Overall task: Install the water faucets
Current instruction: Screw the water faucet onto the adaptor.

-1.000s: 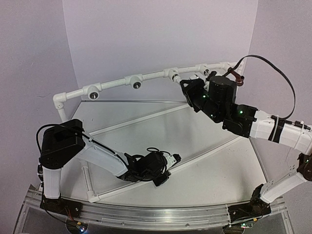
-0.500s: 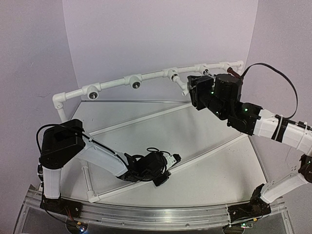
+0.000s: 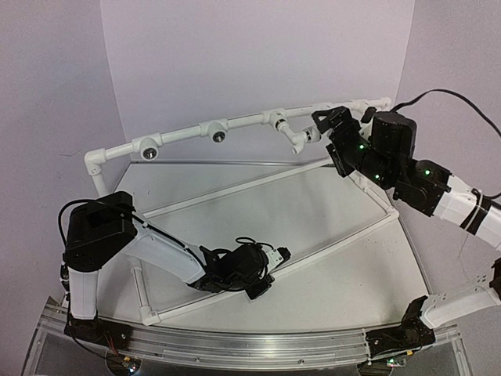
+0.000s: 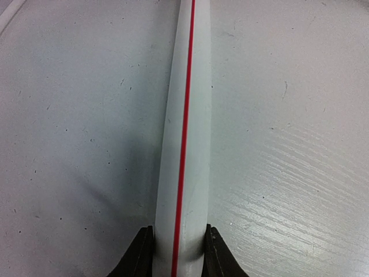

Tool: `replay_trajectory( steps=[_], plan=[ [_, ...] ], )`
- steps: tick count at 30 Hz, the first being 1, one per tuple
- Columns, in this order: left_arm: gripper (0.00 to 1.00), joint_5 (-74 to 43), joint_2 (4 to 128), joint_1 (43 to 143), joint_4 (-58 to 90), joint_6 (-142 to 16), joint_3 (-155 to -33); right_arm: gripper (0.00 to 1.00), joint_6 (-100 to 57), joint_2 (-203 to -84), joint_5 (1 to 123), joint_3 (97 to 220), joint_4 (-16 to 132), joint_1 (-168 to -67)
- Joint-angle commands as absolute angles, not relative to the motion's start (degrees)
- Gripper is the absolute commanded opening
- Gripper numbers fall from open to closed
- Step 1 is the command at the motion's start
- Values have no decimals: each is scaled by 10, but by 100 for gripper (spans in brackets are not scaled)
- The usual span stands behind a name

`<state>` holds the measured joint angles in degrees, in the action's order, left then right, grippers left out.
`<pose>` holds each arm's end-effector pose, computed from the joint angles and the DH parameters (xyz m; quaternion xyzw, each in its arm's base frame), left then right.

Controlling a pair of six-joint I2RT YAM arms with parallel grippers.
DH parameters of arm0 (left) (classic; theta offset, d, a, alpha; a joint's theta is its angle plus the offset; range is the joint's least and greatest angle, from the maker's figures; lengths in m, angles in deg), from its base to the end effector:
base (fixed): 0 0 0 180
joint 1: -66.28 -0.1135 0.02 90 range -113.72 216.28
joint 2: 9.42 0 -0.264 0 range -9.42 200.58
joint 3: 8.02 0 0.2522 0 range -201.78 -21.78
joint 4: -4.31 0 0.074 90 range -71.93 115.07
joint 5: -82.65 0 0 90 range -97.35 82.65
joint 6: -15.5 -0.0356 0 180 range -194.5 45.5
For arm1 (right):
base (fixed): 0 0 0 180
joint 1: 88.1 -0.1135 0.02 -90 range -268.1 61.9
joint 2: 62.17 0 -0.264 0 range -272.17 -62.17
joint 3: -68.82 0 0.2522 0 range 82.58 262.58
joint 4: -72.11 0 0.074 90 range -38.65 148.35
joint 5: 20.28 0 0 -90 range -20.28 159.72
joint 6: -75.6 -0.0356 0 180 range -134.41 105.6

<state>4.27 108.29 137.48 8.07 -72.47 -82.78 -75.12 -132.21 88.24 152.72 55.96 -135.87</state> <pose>0.1363 -0.3782 0.0961 0.4942 0.7825 -0.1433 0.3507 0.1982 0.2015 0.4178 0.1910 0.6946 0.4871 0.4937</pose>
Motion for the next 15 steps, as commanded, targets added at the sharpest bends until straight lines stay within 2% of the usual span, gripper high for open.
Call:
replay_trajectory(
  steps=[1, 9, 15],
  plan=[
    [0, 14, 1174, 1371, 254, -630, -777, 98, -569, -1289, 833, 1577, 432, -1360],
    [0, 13, 1176, 1371, 254, -631, -780, 98, -100, -1188, 730, 1529, 399, -1360],
    [0, 12, 1177, 1371, 255, -632, -783, 98, 187, -1176, 739, 1527, 325, -1360]
  ],
)
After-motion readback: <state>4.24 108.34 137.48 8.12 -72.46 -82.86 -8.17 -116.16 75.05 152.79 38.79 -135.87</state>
